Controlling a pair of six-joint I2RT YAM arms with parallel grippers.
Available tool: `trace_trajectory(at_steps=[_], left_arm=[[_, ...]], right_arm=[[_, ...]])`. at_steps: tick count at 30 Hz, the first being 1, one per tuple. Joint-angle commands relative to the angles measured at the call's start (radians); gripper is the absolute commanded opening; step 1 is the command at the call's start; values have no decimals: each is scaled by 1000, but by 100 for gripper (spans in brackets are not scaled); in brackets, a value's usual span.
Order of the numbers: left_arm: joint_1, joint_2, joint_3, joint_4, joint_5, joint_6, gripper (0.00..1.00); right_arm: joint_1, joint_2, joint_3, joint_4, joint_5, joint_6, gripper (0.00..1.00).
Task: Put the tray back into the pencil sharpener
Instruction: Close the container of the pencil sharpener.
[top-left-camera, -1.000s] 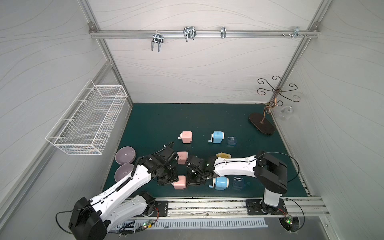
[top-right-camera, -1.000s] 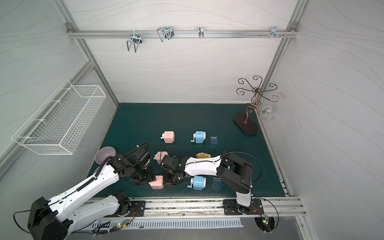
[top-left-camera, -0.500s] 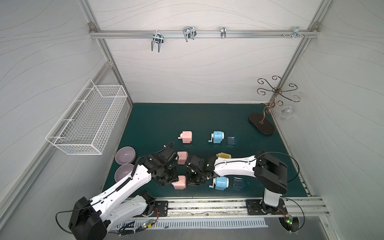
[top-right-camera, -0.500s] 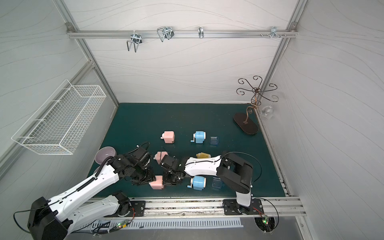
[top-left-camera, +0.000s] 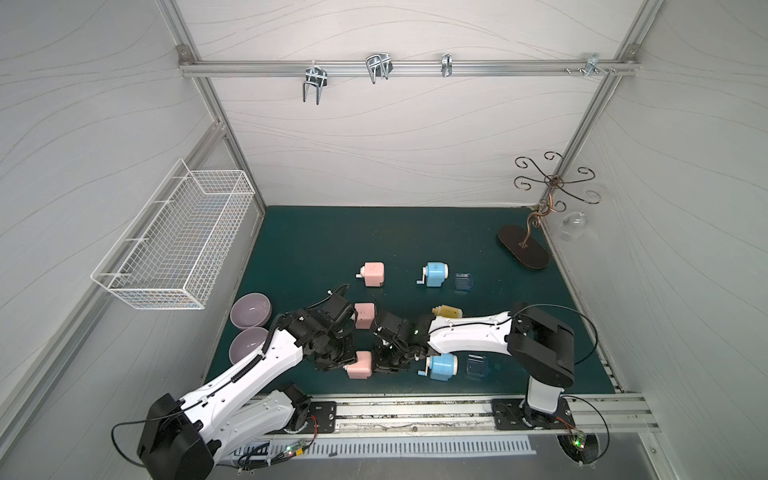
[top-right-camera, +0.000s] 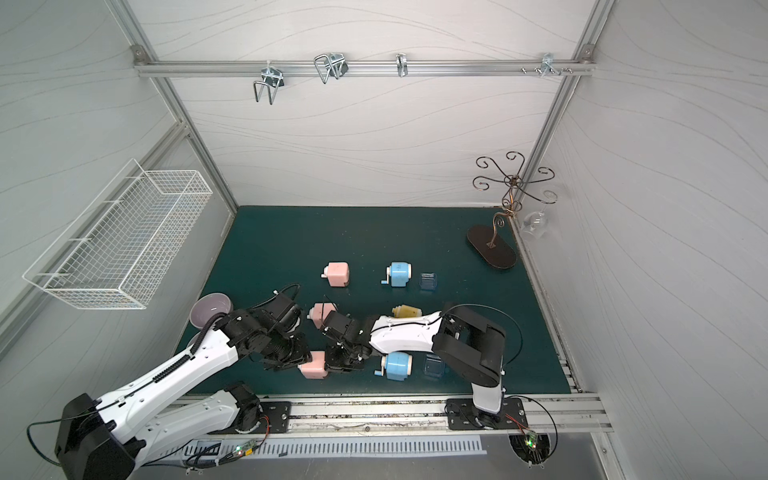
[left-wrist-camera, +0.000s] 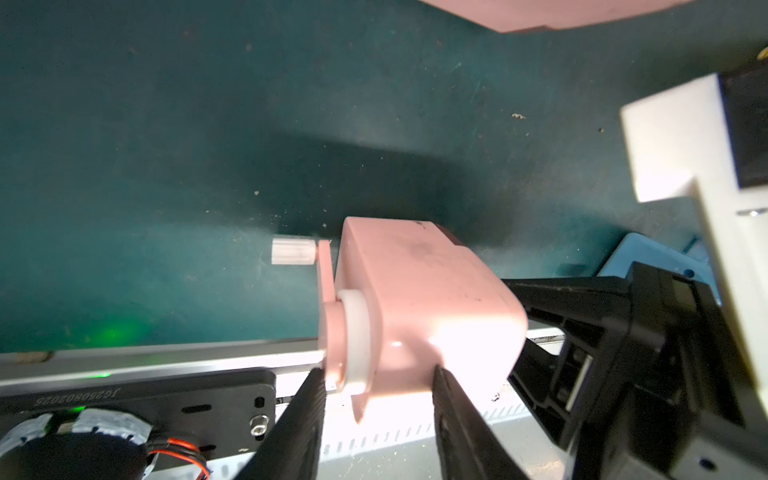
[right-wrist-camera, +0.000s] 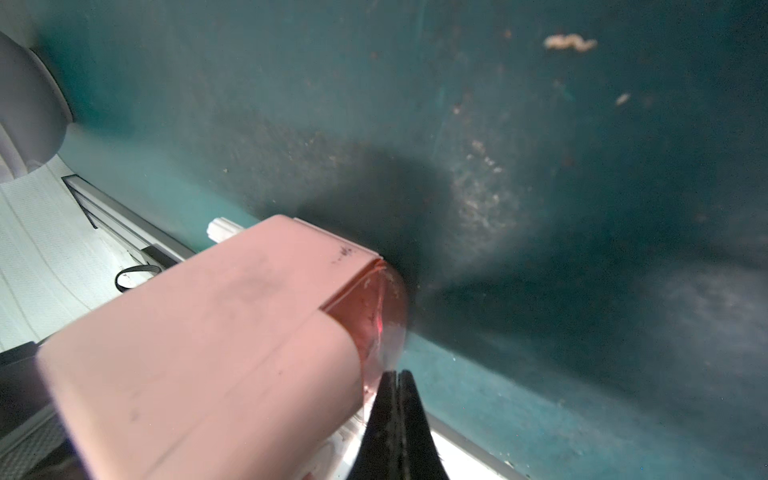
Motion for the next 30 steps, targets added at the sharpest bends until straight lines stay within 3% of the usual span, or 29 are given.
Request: trace_trajectory(at_steps=[1, 7, 16, 30], left_arm=[[-15, 39, -36, 44, -1, -8, 44], [-16, 41, -35, 42, -2, -8, 44], [-15, 26, -36, 48, -1, -11, 45], [-16, -21, 22, -4, -44, 0, 56]], right_arm=[[4, -1, 15, 79, -21, 3, 0], [7, 12, 33, 60, -25, -8, 0], [5, -22, 75, -119, 81, -57, 8], [5, -82, 78, -210, 175, -78, 15]])
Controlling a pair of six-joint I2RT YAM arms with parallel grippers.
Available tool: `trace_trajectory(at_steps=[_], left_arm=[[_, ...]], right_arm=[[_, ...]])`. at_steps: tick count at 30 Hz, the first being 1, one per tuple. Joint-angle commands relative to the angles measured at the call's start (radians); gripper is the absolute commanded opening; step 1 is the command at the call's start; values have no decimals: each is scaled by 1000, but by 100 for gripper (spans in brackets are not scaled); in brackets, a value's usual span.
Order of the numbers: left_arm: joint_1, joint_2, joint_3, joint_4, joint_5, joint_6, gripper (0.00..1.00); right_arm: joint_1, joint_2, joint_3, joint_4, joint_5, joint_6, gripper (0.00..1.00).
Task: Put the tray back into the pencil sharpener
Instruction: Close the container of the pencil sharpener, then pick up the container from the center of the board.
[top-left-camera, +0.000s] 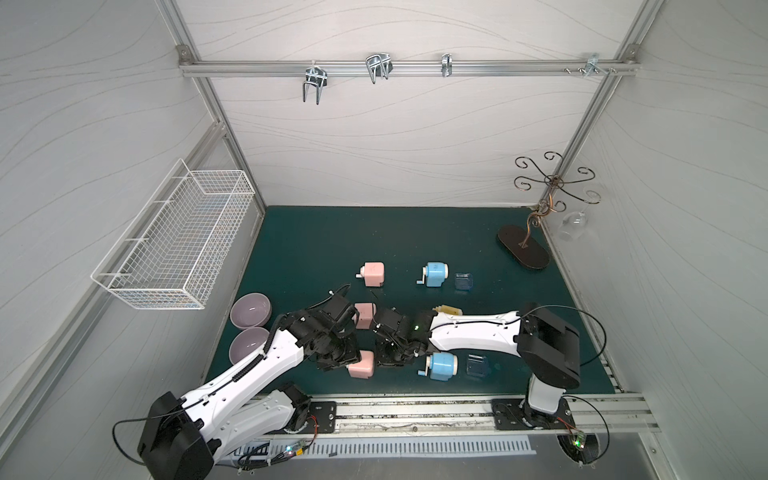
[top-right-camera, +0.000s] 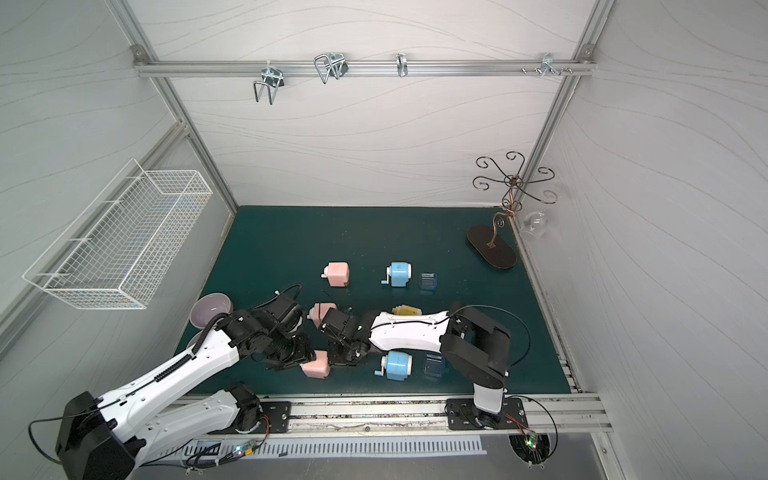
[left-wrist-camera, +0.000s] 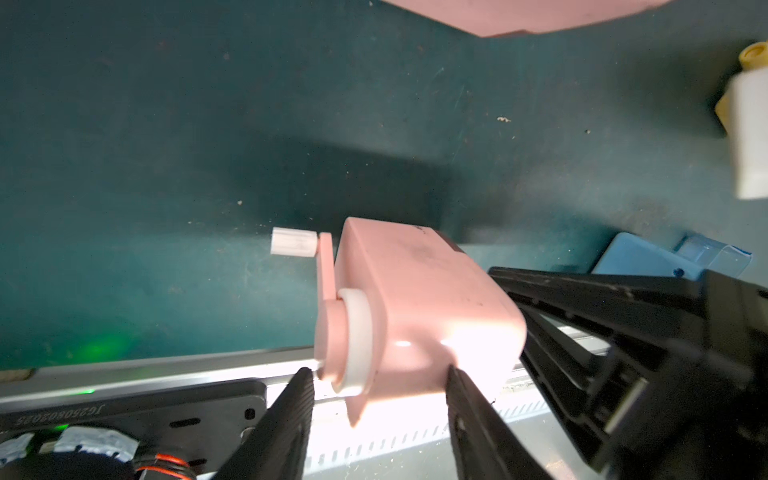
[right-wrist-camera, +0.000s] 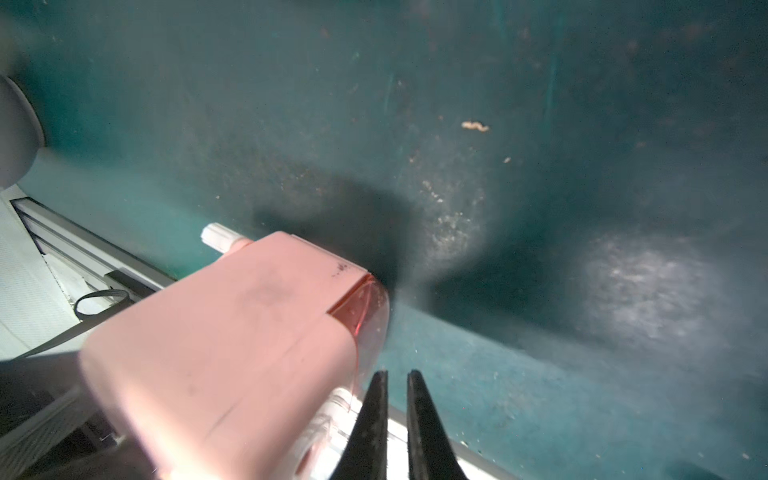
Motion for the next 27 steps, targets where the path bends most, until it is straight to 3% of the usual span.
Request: trace_trajectory(at_steps=[1, 14, 23, 25, 27], left_arm=[[-6, -9, 30, -35, -38, -2, 57], [-5, -36, 163, -132, -108, 0, 64], [-6, -26, 339, -220, -180, 21, 65], [-6, -19, 379, -223, -185, 26, 64], [-6, -8, 419, -223, -183, 32, 63]], right_arm=[[5, -49, 18, -53, 42, -17, 15], [-10, -138, 28, -130, 113, -50, 16], [-120, -269, 30, -217, 135, -137, 18], [-154, -302, 35, -249, 141, -156, 20], [-188, -340, 45, -292, 151, -181, 29]])
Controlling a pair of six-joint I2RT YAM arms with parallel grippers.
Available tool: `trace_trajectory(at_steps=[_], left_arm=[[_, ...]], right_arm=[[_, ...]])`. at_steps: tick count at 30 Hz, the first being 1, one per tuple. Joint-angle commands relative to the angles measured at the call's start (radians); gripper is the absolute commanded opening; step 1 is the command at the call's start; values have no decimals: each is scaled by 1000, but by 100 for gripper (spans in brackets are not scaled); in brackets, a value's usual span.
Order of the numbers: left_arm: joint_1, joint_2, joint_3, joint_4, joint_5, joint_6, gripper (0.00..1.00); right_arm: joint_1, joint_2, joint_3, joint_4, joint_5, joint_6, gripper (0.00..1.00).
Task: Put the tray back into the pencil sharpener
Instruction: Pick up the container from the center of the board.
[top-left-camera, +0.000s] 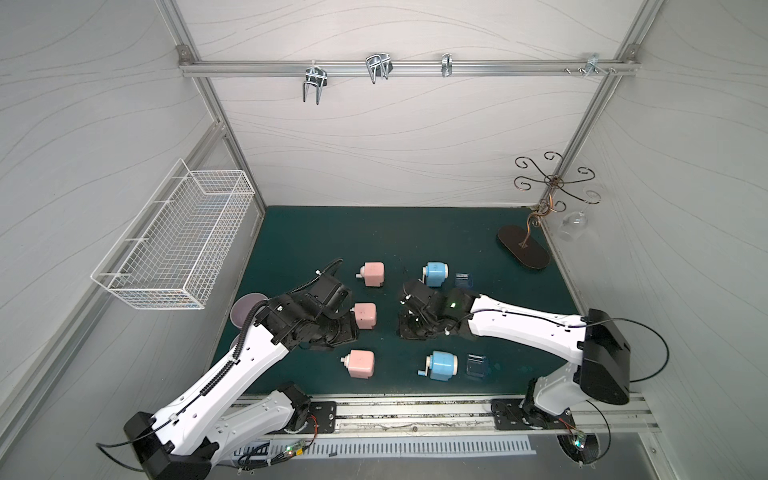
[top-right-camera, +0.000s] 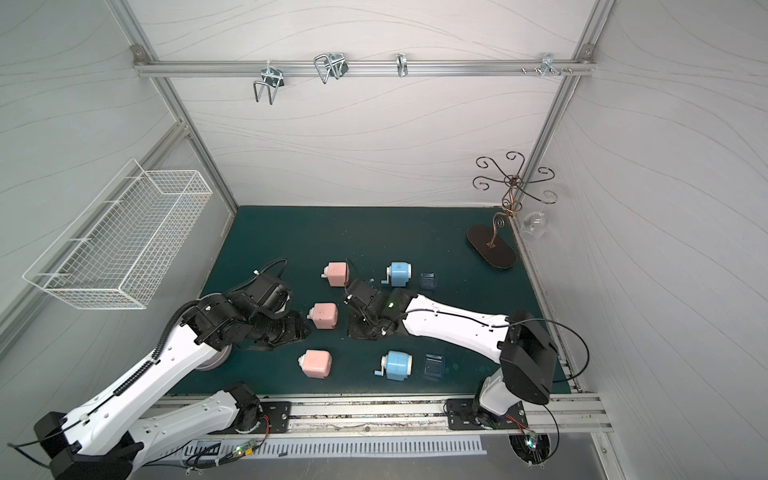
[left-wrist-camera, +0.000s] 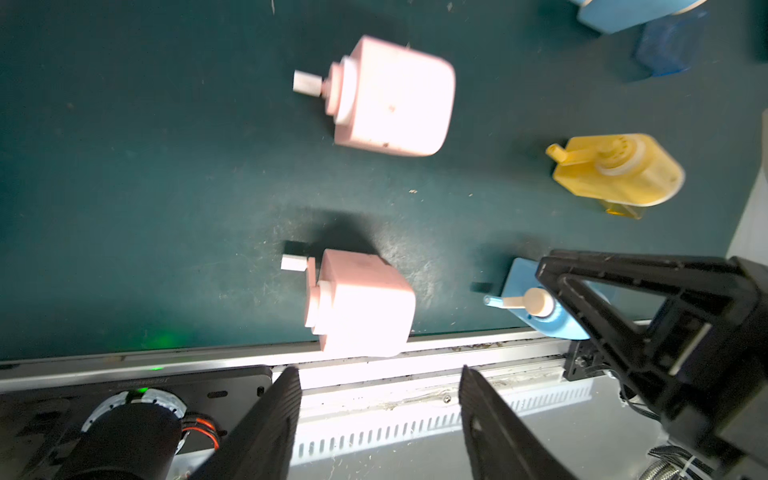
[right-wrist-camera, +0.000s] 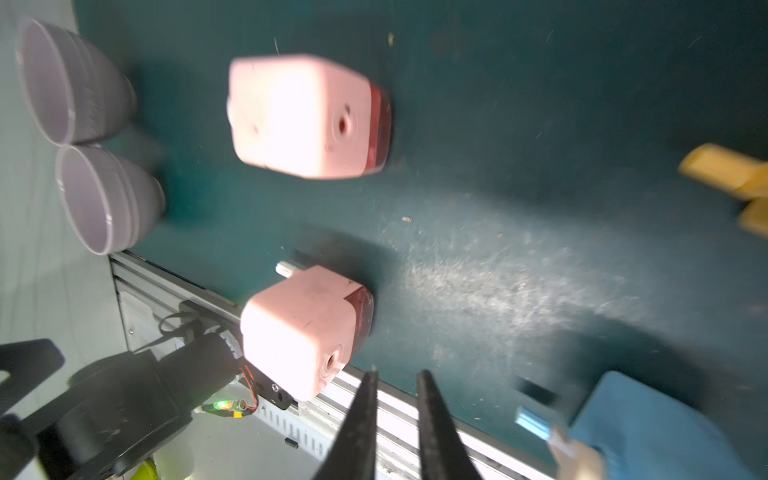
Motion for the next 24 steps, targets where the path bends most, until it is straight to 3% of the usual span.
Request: trace_trajectory(at_steps=[1, 6, 15, 19, 24], left_arm=[[-4, 23, 90, -27, -34, 23, 63], [-4, 92, 202, -23, -50, 89, 62], [-4, 221, 333, 30, -43, 171, 64], [-2, 327, 417, 57, -27, 202, 65], [7, 530, 581, 79, 20, 224, 67]], right_arm=[[-45, -80, 36, -121, 48, -68, 35], [-142, -197, 37, -202, 99, -136, 46], [-418, -305, 75, -332, 85, -282, 47], [-586, -282, 107, -347, 6, -369, 47], [-750, -139, 181, -364, -109, -457, 46]])
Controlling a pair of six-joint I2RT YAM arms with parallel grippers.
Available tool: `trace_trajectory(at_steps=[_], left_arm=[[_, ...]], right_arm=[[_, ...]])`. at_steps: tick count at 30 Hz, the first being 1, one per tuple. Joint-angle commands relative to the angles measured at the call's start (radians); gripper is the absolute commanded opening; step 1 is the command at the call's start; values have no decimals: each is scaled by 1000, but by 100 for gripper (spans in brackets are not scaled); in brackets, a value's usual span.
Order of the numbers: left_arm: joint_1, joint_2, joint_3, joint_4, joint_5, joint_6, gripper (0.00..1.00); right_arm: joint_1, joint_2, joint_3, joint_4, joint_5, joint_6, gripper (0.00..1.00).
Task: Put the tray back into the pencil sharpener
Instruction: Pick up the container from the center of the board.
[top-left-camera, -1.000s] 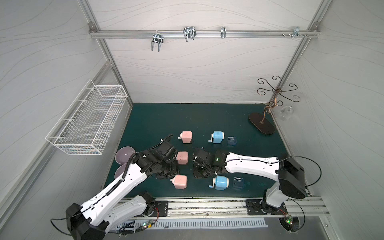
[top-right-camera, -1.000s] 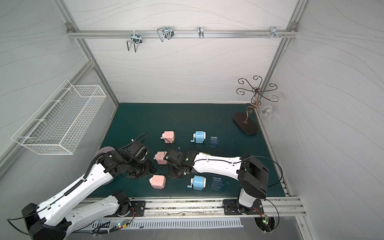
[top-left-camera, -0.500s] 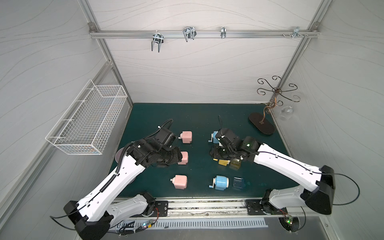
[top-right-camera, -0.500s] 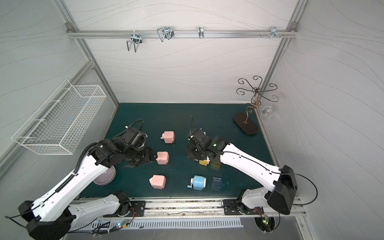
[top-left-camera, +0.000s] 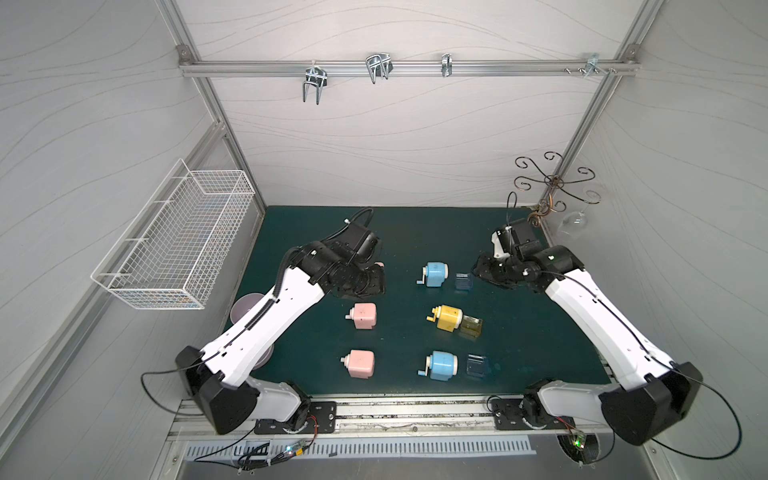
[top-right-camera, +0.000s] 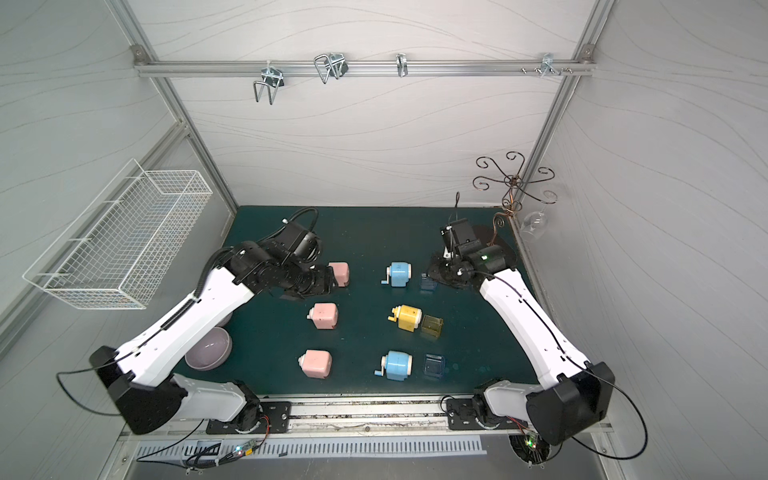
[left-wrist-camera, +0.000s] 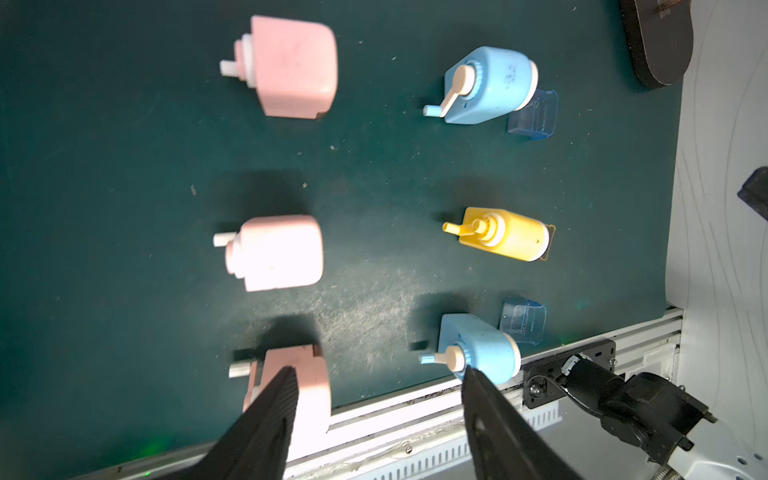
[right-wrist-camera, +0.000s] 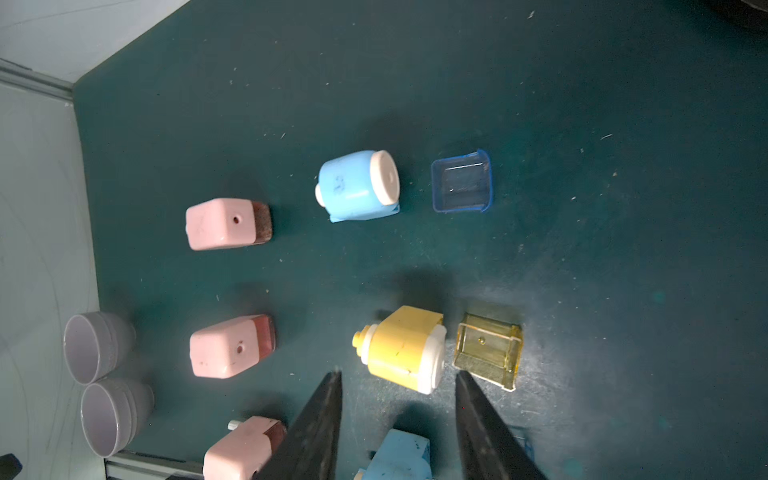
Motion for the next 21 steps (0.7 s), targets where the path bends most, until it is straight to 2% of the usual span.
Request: trace_trajectory(at_steps=[1, 14, 21], left_arm=[[8, 122, 125, 52, 45, 37, 66], [39, 621, 545, 121, 241, -45, 68], [39, 744, 605, 153, 294, -71, 67]], right_arm=[[-70, 114, 60, -52, -99, -109, 46], [-154, 444, 252, -24, -125, -245, 46], [-159, 546, 263, -10, -84, -276, 43]])
